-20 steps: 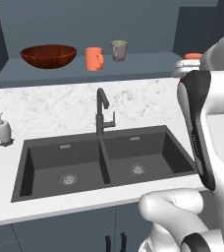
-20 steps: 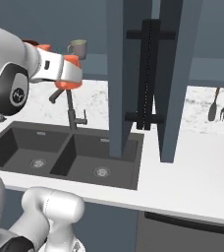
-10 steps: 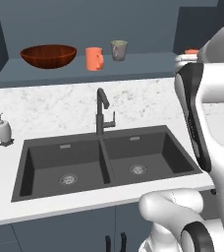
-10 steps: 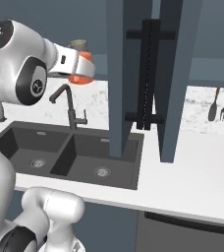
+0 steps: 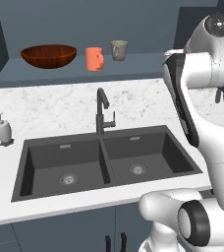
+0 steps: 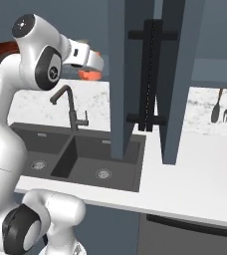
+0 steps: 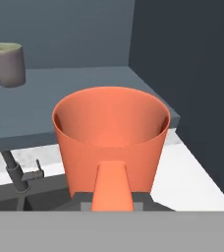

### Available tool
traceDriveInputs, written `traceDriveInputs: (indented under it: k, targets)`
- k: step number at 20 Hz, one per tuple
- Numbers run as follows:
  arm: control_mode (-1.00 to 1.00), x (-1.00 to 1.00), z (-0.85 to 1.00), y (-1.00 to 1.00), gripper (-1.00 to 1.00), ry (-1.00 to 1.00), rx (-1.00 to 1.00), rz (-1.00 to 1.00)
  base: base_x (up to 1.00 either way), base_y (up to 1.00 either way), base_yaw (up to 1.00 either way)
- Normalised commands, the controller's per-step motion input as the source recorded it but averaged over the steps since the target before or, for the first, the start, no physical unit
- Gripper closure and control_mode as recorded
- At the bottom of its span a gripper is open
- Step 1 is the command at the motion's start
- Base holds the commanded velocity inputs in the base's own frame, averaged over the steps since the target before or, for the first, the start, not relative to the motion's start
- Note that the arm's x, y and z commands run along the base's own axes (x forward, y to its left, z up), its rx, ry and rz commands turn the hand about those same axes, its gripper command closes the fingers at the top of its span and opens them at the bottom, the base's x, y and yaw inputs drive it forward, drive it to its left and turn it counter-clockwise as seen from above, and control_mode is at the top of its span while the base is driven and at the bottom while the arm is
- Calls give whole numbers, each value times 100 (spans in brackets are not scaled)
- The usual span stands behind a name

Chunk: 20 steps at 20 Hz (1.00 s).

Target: Gather all objects into one cabinet and sort the glasses and bowls to opposite sides.

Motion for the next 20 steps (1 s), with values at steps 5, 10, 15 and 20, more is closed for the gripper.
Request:
traceDriveInputs:
  k: [5, 10, 15, 20]
  targets:
    - [-100, 52, 0, 0, 100, 5, 0, -2, 0, 0, 0]
    - [-100, 9, 0, 0, 100, -10, 0, 0, 0, 0, 0]
    - [-100, 2, -14, -1, 100, -18, 0, 0, 0, 0, 0]
    - [-100, 29, -26, 0, 100, -9, 0, 0, 0, 0, 0]
